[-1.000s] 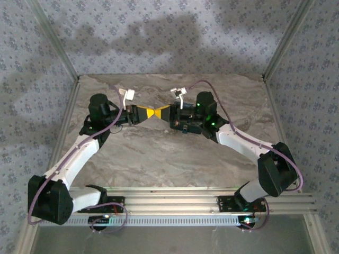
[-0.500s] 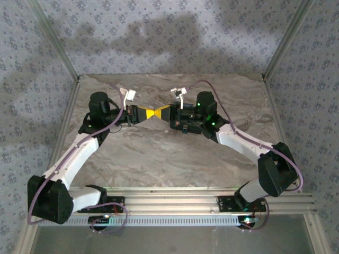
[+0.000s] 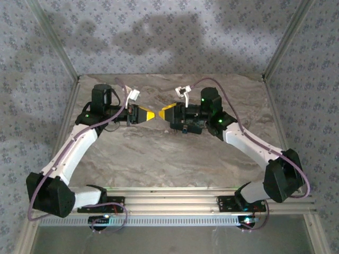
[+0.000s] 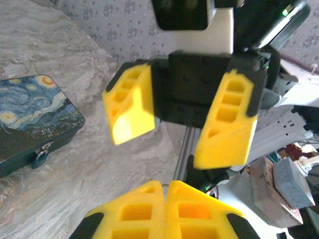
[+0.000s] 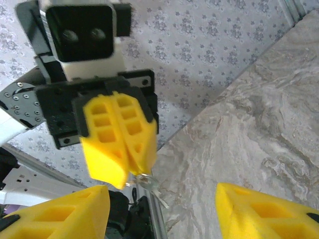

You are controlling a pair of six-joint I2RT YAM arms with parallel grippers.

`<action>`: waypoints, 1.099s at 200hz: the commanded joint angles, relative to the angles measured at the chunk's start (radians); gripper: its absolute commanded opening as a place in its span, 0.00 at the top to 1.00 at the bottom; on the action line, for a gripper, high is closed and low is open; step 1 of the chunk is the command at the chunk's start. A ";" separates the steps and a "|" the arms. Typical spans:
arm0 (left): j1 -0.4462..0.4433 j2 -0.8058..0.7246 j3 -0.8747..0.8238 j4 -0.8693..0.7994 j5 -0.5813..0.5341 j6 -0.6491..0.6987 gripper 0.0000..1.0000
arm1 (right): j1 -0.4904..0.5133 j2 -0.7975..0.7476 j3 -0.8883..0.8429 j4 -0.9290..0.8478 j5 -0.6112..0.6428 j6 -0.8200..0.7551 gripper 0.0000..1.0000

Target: Unlock the padlock with the key

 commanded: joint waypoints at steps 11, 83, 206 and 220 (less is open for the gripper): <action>0.004 0.022 0.041 -0.096 0.041 0.079 1.00 | 0.000 -0.016 0.011 -0.014 -0.004 0.002 0.43; 0.019 -0.007 0.000 0.062 0.065 -0.049 1.00 | 0.016 -0.023 -0.095 0.218 -0.039 0.070 0.51; 0.025 -0.011 0.057 -0.053 0.131 -0.006 1.00 | 0.123 -0.056 0.024 -0.250 0.129 -0.490 0.50; 0.025 -0.011 0.060 -0.061 0.134 -0.001 1.00 | 0.132 -0.044 0.039 -0.267 0.138 -0.508 0.50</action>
